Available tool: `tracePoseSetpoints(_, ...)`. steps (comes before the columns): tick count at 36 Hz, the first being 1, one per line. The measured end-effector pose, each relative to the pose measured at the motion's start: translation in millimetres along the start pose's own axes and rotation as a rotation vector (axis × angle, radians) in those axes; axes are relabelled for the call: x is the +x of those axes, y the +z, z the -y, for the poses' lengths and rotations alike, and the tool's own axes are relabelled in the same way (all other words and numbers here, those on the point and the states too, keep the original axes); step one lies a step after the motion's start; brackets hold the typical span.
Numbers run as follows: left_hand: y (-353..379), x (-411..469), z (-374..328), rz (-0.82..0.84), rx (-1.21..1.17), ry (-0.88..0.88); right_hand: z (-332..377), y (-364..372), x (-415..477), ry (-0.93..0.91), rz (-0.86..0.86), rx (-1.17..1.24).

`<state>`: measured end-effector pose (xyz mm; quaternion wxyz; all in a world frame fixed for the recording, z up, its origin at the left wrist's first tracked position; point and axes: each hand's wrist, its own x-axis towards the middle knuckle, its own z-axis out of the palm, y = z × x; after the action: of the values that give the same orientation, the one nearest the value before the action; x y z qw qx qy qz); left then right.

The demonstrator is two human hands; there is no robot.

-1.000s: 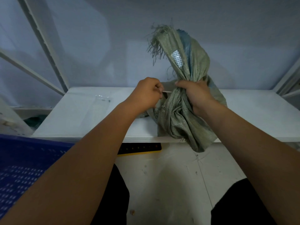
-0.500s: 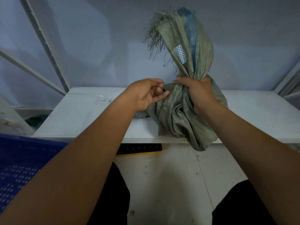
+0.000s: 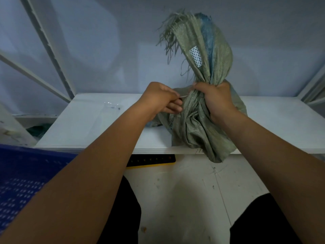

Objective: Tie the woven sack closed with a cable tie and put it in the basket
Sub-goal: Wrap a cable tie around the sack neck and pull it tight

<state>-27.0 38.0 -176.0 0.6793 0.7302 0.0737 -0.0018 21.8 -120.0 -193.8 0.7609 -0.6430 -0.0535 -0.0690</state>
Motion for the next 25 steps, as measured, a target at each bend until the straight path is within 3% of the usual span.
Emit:
tracePoseSetpoints(11,5.4,-0.2,-1.4,0.002,0.143,-0.127,4.4,2.4,-6.3,0.002,0.104,0.096)
tracePoseSetpoints(21,5.9,2.9,0.6,-0.121,0.135,-0.055,4.3,4.6,-8.1,-0.005,0.125,0.086)
tracePoseSetpoints(25,6.6,4.8,3.0,-0.138,0.011,0.027,3.9,6.3,-8.2,-0.025,0.096,0.067)
